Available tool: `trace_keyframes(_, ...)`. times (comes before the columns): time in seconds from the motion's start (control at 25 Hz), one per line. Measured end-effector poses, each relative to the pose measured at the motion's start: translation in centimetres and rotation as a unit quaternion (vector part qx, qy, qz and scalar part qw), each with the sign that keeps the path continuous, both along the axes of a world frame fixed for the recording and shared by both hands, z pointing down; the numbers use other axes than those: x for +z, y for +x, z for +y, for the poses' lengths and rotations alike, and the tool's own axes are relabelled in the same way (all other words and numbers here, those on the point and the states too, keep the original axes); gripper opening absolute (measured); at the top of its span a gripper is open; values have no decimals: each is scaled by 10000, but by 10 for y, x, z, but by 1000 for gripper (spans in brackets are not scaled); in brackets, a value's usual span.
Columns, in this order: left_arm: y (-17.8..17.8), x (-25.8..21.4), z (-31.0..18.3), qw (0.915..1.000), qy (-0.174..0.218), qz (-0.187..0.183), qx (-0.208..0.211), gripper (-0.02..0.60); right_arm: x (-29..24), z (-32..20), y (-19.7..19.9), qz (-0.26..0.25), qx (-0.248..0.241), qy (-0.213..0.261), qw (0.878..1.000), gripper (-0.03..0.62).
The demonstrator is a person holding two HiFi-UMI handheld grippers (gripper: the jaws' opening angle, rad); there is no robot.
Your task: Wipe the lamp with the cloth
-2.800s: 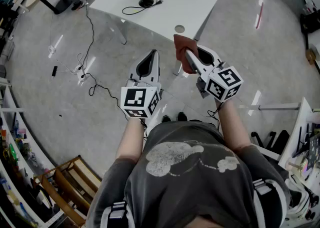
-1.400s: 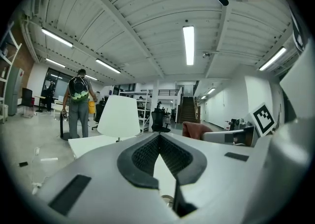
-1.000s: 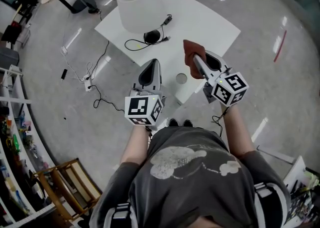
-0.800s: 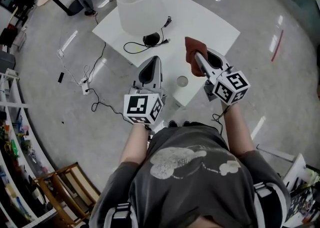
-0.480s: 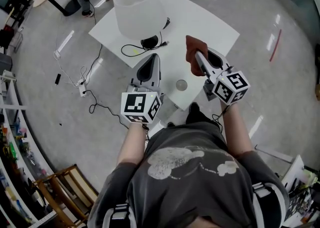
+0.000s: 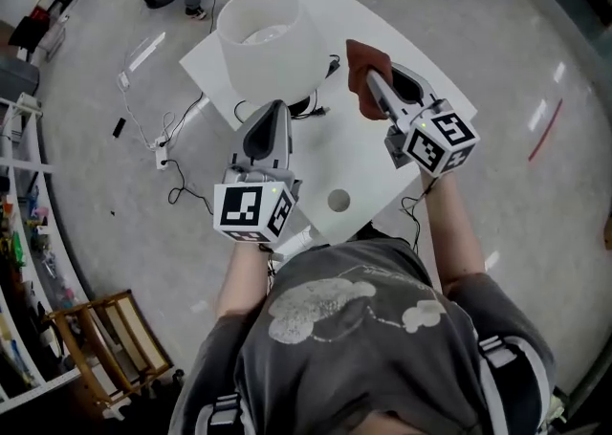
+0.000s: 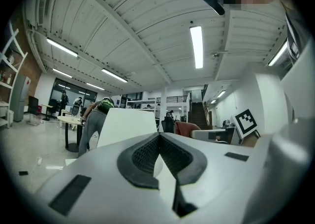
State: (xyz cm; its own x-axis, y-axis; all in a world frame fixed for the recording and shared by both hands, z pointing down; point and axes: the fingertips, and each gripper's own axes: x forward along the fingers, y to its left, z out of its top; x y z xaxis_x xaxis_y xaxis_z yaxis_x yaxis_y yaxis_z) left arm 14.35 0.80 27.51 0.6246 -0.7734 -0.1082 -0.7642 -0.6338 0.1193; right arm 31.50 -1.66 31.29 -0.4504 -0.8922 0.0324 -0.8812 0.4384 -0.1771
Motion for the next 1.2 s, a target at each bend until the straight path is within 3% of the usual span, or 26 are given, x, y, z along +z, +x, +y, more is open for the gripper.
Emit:
trace_keyframes(0.44, -23, -8, -48, 9931, -6, -33, -1168, 8, -48, -122, -31, 374, -1068, 462, 9925, 86)
trace_keyframes(0.6, -22, 17, -55, 9903, -20, -146, -1382, 8, -23, -145, -42, 639, -1287, 548, 9881, 86)
trace_keyframes(1.2, -27, 50, -70, 9808, -465, -294, -1870, 8, 65, -159, -37, -2, -1398, -428, 9892, 86)
